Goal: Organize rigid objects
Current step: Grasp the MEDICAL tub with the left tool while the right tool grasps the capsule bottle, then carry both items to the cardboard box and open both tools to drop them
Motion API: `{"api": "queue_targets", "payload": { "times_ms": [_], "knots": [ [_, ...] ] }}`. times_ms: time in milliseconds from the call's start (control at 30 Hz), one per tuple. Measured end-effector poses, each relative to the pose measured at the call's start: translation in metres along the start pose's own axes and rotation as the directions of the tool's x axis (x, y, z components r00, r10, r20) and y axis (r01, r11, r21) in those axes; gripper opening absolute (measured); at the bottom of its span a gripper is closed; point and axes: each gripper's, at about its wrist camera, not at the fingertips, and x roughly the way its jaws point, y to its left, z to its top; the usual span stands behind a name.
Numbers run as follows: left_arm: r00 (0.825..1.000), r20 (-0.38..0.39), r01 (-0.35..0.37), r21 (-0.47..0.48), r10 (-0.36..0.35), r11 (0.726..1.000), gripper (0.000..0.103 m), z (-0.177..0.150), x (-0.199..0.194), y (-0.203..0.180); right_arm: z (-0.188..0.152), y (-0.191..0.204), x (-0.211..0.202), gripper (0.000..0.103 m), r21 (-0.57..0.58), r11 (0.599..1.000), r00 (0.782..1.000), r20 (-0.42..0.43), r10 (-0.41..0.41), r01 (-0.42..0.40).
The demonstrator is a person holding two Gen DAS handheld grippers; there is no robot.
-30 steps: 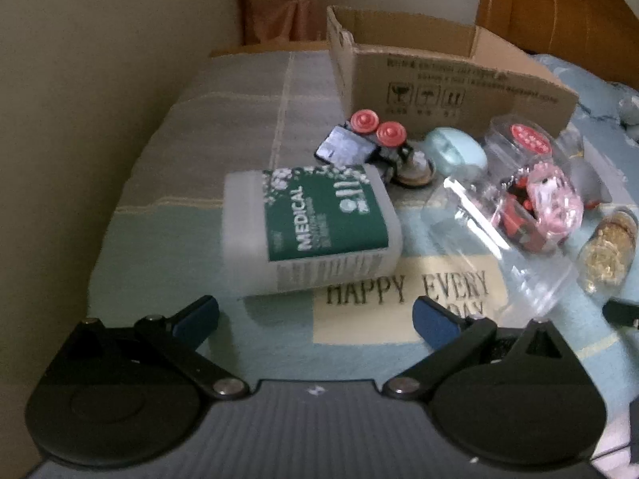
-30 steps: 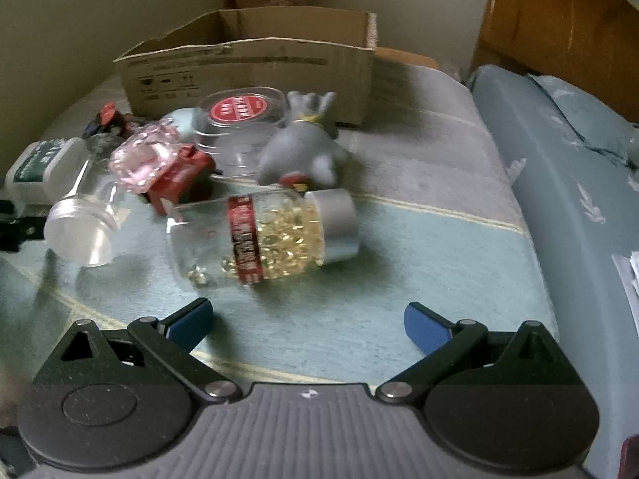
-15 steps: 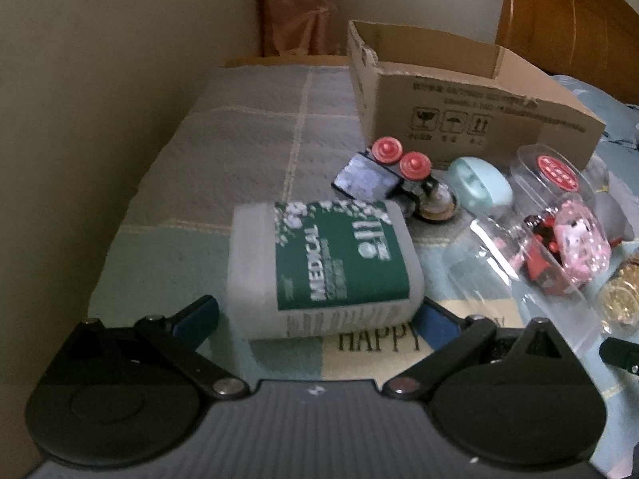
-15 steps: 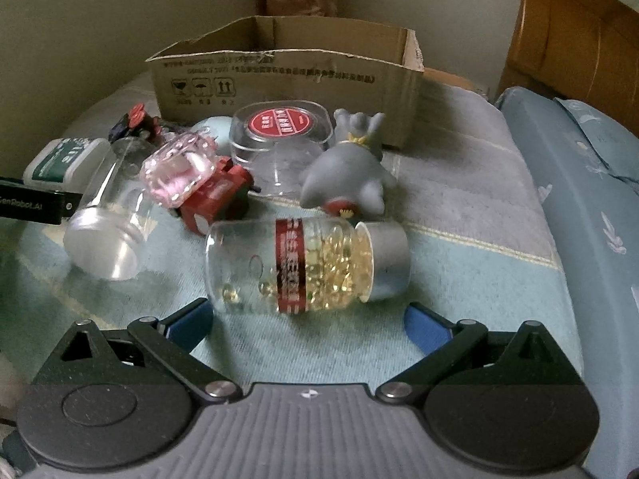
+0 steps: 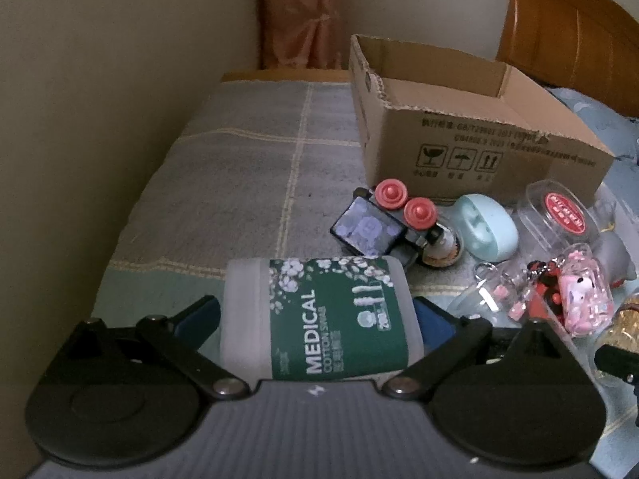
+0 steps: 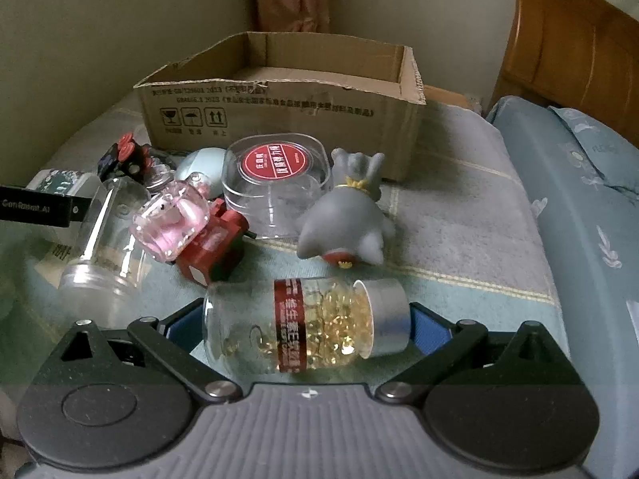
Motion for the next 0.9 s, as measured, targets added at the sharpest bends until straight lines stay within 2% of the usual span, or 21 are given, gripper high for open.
{"api": "queue_targets", "payload": {
  "times_ms": [67, 133, 333, 533, 667, 900],
  "knots": [
    [1.0, -0.01, -0.002, 0.009, 0.002, 1.0, 0.091, 0.002, 0.001, 0.0, 0.001, 0.001, 0.0, 0.102, -0.001, 1.0, 1.0, -0.008, -0.001, 0.001],
    [1.0, -0.021, 0.021, 0.014, -0.021, 1.0, 0.087, 0.004, 0.001, 0.001, 0.002, 0.001, 0.001, 0.096, 0.002, 1.0, 1.0, -0.027, -0.012, 0.012],
    [0.999, -0.039, 0.028, 0.053, -0.026, 0.998, 0.083, 0.009, -0.002, 0.0, 0.001, 0.001, -0.002, 0.096, -0.019, 1.0, 0.998, -0.062, 0.003, -0.004],
    [0.998, -0.034, 0.048, 0.107, -0.045, 0.993, 0.083, 0.022, -0.02, 0.002, 0.003, -0.007, -0.016, 0.096, -0.036, 0.997, 0.994, -0.086, 0.062, -0.065],
    [0.998, -0.023, 0.058, 0.151, -0.055, 0.987, 0.083, 0.034, -0.036, -0.002, 0.011, -0.013, -0.034, 0.096, -0.053, 0.995, 0.994, -0.065, 0.084, -0.087],
    [0.993, -0.038, 0.119, 0.195, -0.114, 0.974, 0.083, 0.065, -0.051, -0.012, 0.039, -0.024, -0.061, 0.096, -0.104, 0.989, 0.994, -0.003, 0.107, -0.107]
  ]
}}
